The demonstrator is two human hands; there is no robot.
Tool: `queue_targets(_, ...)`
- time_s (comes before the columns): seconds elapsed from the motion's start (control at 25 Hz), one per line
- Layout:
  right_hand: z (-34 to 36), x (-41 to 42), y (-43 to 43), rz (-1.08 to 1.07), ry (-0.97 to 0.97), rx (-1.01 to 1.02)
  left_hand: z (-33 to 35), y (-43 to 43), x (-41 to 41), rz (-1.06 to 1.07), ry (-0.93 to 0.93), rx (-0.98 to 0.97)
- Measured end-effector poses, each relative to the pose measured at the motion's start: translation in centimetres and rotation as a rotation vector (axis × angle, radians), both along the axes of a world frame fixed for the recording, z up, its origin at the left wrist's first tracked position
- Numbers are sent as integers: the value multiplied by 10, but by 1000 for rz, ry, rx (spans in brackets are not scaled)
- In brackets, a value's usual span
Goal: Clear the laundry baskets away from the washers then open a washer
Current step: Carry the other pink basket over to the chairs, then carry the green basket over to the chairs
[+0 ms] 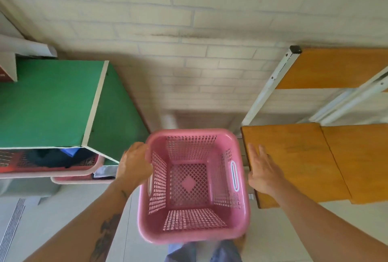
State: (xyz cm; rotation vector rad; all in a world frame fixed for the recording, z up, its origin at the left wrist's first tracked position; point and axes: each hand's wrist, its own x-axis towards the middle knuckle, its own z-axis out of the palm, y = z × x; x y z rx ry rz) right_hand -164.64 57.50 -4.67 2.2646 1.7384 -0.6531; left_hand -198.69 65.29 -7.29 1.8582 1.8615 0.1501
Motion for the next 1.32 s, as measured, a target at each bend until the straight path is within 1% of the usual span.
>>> queue_targets(0.2,50,17,-22,-84,62,90,50,0,31,28,-149,-74)
queue_targets(0.32,78,36,-45,-119,110,148,82,-2,74,-108,-204,-31)
queue_targets(0.4,100,56,-70,-171,144,203,105,-7,116,-233,-229,-4)
queue_targets(0.6,155,129,-166,-378,179,374,164,-52,250,-473,-313,34)
queue_targets(0.76,190,205,-282,-543,143,503,204,-139,369,-717,-337,117)
queue_targets(0.92,213,276,-413,-693,65,610,231,-248,481,-885,-419,116)
queue_targets(1.0,223,305,-475,-770,27,630,242,-302,531,-991,-441,90)
queue_targets(1.16,244,358,-595,-939,-44,663,261,-401,628,-1196,-429,76)
queue_targets(1.32,256,404,-702,-1124,-148,724,279,-495,728,-1358,-516,96)
